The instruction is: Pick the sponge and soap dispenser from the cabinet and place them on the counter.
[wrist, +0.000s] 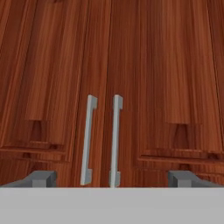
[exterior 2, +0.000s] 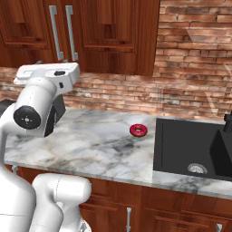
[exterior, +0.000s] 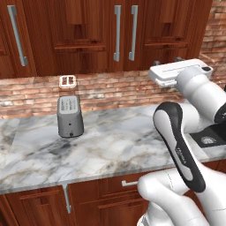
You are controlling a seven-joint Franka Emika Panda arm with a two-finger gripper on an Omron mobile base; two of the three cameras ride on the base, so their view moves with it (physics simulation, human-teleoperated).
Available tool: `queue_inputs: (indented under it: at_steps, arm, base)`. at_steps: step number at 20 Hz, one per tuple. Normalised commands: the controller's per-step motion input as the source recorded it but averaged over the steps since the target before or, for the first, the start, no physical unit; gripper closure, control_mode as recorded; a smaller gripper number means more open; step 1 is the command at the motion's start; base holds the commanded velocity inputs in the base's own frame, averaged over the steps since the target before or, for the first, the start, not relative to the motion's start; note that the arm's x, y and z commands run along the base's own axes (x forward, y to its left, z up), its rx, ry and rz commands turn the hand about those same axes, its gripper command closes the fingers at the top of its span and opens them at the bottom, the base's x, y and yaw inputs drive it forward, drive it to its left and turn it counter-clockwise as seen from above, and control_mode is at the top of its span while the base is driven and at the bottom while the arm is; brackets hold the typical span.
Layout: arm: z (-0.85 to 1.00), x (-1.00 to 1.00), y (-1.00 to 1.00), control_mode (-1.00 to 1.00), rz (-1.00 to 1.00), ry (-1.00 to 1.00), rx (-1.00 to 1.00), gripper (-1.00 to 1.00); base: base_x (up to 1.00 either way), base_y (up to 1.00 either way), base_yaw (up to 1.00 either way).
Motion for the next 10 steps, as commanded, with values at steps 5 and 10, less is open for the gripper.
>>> queue_inputs:
  at_steps: [5, 10]
  arm:
    - [0.00, 0.17, 0.05, -1.00, 0.00, 0.00, 0.00, -1.00]
    - [0.00, 0.19, 0.15, -1.00, 0.00, 0.00, 0.00, -1.00]
  base:
    - [0.00, 0.00, 0.00]
    - [0.00, 0.00, 0.00]
